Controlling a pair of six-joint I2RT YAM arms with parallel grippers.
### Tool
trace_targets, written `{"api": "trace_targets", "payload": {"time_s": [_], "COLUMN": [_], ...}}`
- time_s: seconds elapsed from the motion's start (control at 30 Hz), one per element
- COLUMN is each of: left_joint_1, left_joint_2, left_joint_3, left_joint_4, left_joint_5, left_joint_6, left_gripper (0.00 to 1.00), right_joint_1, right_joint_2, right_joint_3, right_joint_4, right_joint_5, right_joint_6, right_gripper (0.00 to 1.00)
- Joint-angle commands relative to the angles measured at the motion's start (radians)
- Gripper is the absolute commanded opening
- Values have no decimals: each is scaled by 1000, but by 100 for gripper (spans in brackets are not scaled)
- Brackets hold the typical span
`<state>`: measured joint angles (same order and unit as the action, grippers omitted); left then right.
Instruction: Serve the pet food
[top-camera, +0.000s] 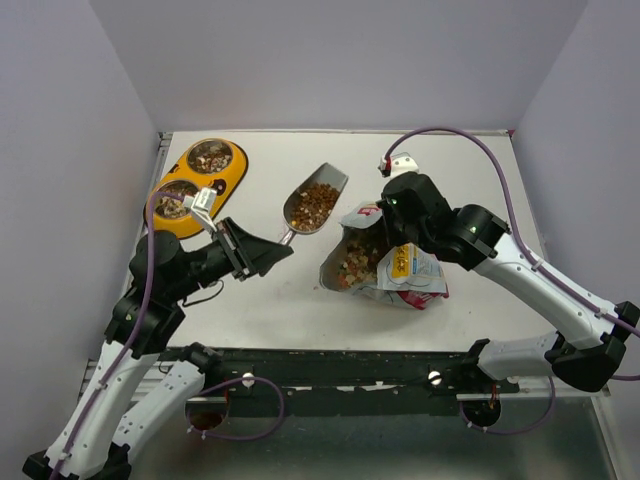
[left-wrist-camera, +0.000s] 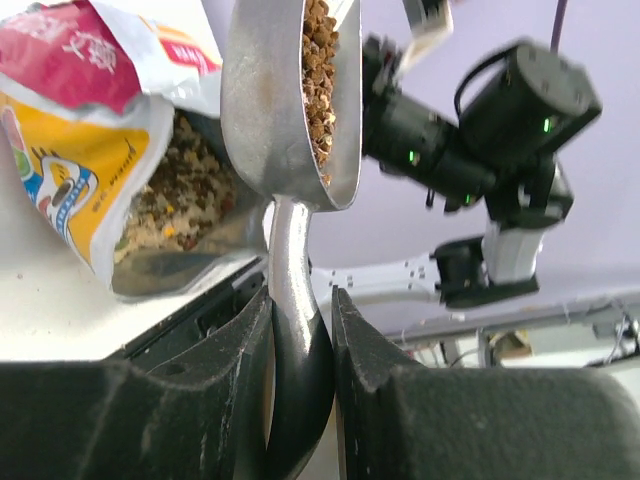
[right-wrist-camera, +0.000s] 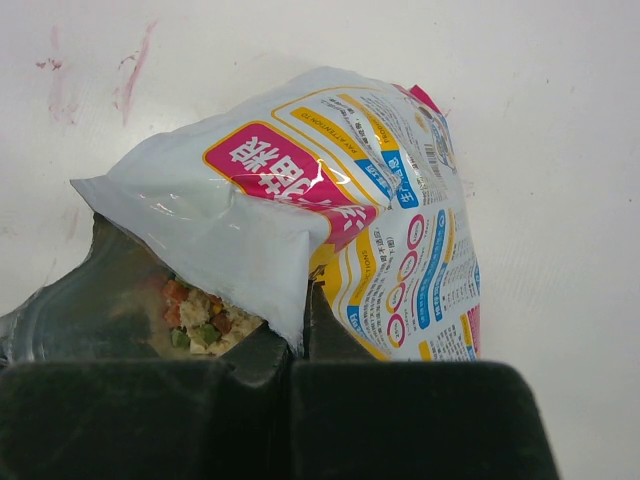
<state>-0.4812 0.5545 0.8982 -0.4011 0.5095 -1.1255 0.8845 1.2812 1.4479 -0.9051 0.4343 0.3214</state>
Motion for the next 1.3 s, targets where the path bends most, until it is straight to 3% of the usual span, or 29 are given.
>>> {"api": "trace_targets", "payload": {"time_s": [0.0,0.27,0.4,0.7,0.93,1.03,1.27], "left_joint_1": [62,231,404,752,987,1039,1139], "left_joint_2": [135,337,389,450,485,521,573], "left_joint_3": [97,142,79,-30,-68,-30,-33], "left_joint_4": [8,165,277,355,242,122,51], "left_joint_5": [-62,-54,21,132,221,227,244], "left_joint_6": [-85,-85,-83,41,188,288,368], "left_gripper": [0,0,0,0,0,0,0], "right_joint_1": [10,10,8,10,10,10,10], "right_joint_2": [-56,-75,-88,-120,-144,-151,-174], "right_joint_3": [29,23,22,6,-38,-52,-93], "right_joint_4": [87,77,64,52,71,81,129], "right_joint_5": [18,30,35,43,17,0,-37], "right_joint_6": [4,5,8,24,33,36,16], "right_gripper": [1,1,1,1,1,1,1]}}
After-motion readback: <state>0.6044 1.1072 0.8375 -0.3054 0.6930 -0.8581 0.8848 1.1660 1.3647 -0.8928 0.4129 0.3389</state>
